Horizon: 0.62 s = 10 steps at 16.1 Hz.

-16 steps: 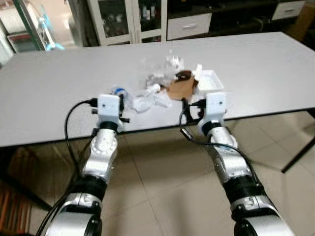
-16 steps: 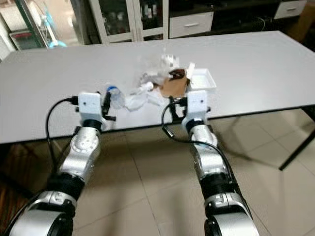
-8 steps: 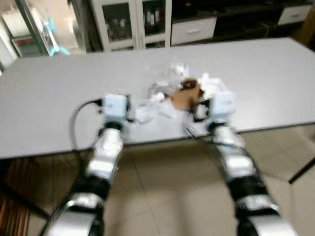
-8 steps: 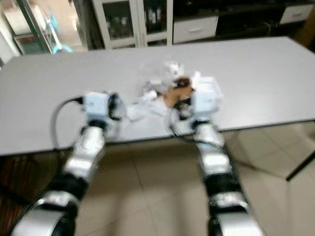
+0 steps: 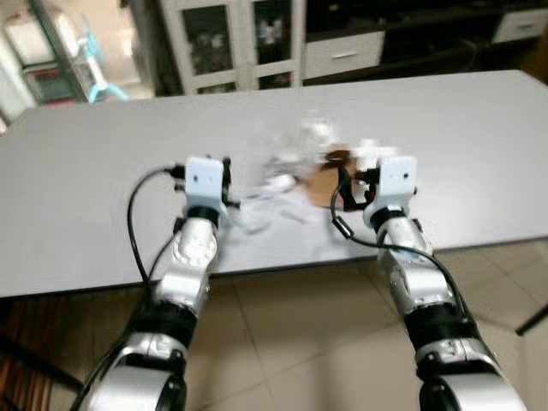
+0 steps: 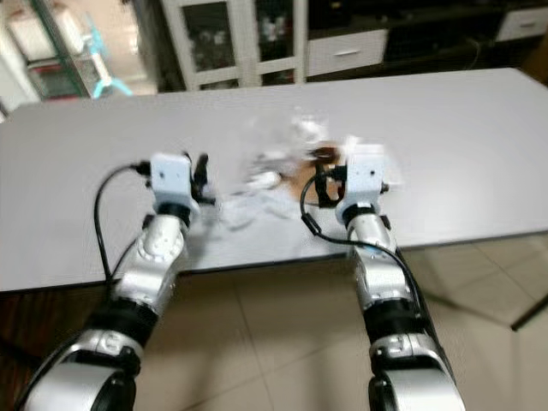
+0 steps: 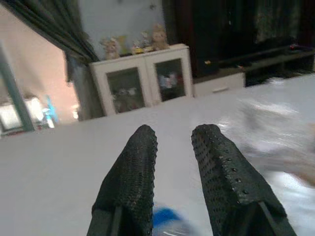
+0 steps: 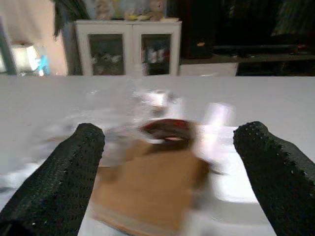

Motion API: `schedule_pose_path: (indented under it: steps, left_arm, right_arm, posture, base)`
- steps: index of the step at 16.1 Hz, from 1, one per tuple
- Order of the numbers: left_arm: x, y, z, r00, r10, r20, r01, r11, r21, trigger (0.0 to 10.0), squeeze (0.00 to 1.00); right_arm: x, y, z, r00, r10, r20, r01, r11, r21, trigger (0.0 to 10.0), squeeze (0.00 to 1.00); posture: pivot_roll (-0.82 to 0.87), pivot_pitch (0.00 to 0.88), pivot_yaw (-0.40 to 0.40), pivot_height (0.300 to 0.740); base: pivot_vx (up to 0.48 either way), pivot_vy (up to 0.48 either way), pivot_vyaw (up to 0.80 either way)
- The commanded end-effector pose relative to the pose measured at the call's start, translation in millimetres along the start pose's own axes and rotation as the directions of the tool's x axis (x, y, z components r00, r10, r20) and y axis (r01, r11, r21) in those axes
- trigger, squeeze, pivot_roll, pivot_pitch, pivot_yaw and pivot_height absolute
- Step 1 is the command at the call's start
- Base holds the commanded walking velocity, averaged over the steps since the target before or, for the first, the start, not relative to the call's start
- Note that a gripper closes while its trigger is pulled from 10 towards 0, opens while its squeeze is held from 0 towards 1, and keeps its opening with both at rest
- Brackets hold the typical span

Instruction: Picking trash to rubbish bin

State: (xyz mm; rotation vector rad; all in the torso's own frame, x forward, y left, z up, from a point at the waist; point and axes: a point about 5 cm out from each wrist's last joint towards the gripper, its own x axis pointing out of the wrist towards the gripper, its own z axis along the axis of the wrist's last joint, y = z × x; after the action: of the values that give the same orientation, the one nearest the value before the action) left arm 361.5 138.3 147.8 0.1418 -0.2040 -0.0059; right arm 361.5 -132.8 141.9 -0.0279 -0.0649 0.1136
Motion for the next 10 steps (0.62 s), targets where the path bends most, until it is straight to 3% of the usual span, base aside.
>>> schedule_pose_path:
  steps: [1,10]
  left_arm:
    - [6.0,1.6,11.0,1.0,0.009,0.027,-0.009,1.0,-0.004,10.0,0.0]
    - [5.7,1.4,11.9,1.0,0.006,0.022,-0.006,1.0,0.003,10.0,0.0]
  right_arm:
    - [3.9,-0.7,11.1,1.0,0.001,0.026,-0.001,1.0,-0.008,10.0,0.0]
    - [3.0,2.0,9.6,1.0,0.011,0.014,-0.01,1.0,-0.017,10.0,0.0]
  posture:
    - [-0.05,0.019,0.048,0.74]
    - [-0.05,0.023,0.048,0.74]
  base:
    - [0.409,0.0,0.0]
    - [0.402,0.0,0.0]
